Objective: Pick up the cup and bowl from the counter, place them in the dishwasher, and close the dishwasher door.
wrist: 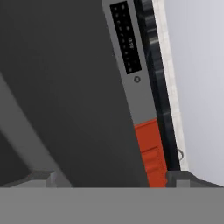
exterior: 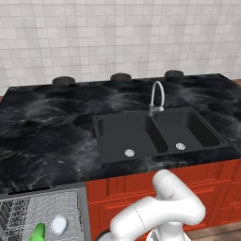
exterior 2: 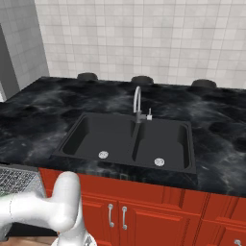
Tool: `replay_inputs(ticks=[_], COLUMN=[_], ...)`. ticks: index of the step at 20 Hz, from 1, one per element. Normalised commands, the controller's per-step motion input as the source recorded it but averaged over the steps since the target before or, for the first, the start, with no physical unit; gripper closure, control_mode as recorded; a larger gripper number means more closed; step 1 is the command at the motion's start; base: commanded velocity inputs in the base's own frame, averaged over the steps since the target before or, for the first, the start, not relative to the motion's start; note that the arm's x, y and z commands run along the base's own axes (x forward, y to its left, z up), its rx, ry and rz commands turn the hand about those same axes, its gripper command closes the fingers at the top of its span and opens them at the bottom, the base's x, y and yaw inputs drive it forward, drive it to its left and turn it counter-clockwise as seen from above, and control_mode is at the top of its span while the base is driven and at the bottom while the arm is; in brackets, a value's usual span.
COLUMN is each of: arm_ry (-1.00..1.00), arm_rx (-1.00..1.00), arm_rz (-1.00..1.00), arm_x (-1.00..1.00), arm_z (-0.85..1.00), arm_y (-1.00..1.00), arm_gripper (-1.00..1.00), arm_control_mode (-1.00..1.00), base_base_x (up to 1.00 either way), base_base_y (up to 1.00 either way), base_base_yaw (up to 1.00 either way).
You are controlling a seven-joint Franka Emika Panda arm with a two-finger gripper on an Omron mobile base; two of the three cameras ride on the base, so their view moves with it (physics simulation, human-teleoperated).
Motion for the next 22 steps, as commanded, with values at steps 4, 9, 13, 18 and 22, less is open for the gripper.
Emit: replay_inputs(ticks=[4, 9, 13, 18, 22], arm_ry=[-0.07, -0.06, -0.07, -0.08, -0.07], arm_rx=[0.00, 0.00, -0.04, -0.08, -0.07], arm_rz=[0.01, 0.02, 0.06, 0.08, 0.06], arm_x=[0.67, 0.62, 0.61, 0.87, 0.91], arm_z=[-0.12, -0.17, -0.18, -0.01, 0.00], arm_y=[0.00, 0.03, 0.03, -0.14, -0.25], arm_gripper=[-1.00, -1.00, -1.00, -1.00, -1.00], arm_control_mode=[-1.00, -1.00, -1.00, -1.00, -1.00], base_base_x=[0.00, 0.00, 0.00, 0.00, 0.00], base_base_y=[0.00, 0.00, 0.00, 0.00, 0.00], base_base_yaw=[0.00, 0.00, 0.00, 0.00, 0.00])
